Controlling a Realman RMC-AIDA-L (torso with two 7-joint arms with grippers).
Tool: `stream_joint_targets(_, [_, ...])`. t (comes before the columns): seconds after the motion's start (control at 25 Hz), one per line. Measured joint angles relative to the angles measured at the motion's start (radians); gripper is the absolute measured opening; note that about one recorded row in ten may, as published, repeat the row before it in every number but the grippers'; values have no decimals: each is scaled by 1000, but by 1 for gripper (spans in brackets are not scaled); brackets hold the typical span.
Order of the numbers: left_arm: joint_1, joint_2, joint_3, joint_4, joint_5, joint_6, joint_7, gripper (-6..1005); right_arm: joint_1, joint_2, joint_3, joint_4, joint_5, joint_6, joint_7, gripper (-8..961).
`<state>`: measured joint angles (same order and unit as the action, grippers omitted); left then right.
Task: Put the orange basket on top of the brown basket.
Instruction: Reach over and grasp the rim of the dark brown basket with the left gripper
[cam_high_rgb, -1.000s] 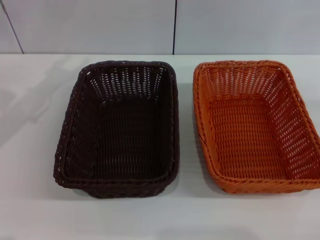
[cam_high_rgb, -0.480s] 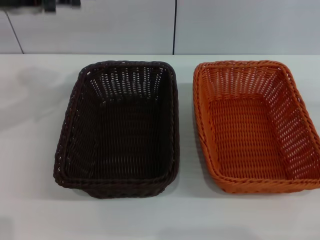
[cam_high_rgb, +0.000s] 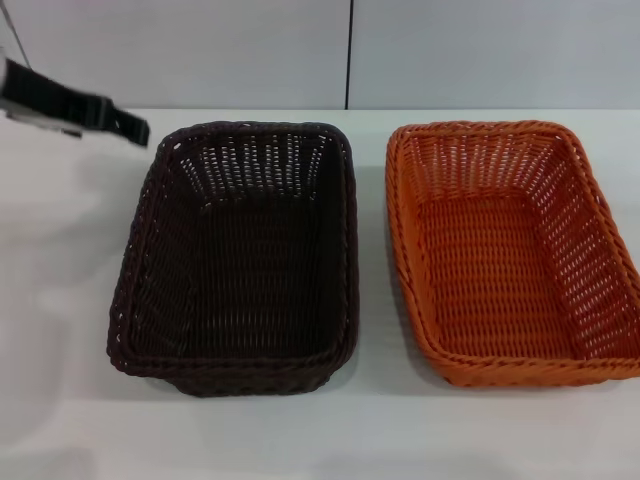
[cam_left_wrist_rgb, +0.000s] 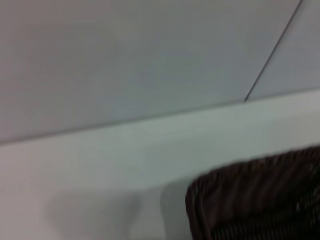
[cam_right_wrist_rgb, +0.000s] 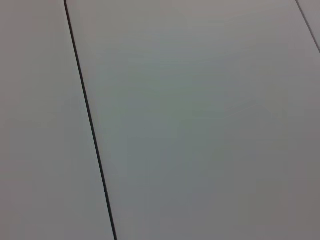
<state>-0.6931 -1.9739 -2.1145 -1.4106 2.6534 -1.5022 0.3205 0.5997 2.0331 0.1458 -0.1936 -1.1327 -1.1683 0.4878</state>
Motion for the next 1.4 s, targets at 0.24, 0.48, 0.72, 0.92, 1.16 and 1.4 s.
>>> stream_joint_targets(0.24, [-8,-61,-8,-8,74,-55,-19,758,0,-1,0,0,1,1,0,802])
stream_joint_targets(0.48, [-1,-79,-3,6,80,-53,-35,748,0,-1,0,-1,1,1,0,802])
stream_joint_targets(0.72, [3,-82,14,74,82,-20,-51,738,2,-3,0,-1,1,1,0,802])
stream_joint_targets(0.92, [5,-81,15,132,81,15,-49,730,5,-3,0,-1,1,1,0,802])
stream_joint_targets(1.16, [-3,-81,33,211,78,45,-43,720,8,-3,0,-1,1,7,0,802])
stream_joint_targets(1.4, [-16,-81,54,278,77,66,-42,710,9,-2,0,0,1,8,0,802])
